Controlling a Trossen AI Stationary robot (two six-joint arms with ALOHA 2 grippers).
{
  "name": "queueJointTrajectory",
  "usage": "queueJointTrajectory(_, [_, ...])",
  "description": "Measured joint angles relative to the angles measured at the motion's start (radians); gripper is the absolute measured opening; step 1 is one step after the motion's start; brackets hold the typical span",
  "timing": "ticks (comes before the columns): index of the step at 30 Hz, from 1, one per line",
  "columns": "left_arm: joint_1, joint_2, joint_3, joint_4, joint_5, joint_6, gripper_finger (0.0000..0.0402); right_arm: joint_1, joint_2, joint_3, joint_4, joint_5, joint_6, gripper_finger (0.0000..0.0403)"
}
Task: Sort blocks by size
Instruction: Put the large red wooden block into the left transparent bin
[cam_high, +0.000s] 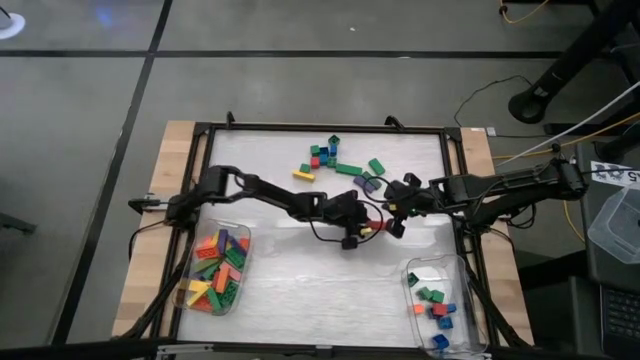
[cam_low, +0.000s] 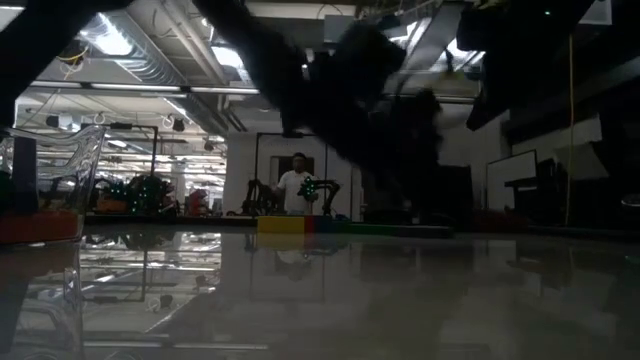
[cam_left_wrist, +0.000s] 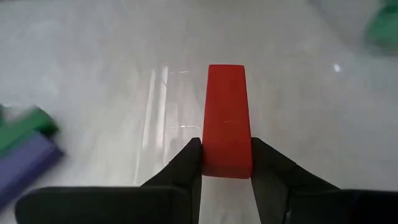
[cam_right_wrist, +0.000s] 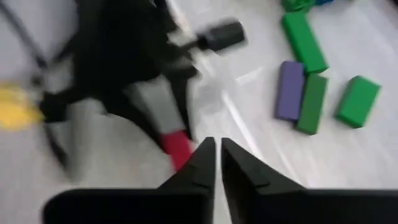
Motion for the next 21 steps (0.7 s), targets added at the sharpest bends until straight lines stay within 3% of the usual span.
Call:
queueJointTrajectory(9, [-0.056,-0.376,0.002,-0.63,0.015,0.05,0.0084,-0.007,0.003,0.001,0.05,0.234,0.0,0.0156])
queueJointTrajectory(12, [-0.095,-0.513,0.002,-0.844,0.018,-0.002,0.0084,-0.045,0.008,0.001,0.116,0.25,0.001,0.0178])
queueJointTrajectory(16, [-0.169,-0.679,0.002,-1.137,0.022,-0.159,0.0087,-0.118,0.033,0.001,0.2,0.198,-0.002,0.0187])
queueJointTrajectory(21, [-0.314,-0.82,-0.005,-1.464,0.033,-0.481,0.0093,-0.214,0.106,0.001,0.237,0.132,-0.042,0.0188])
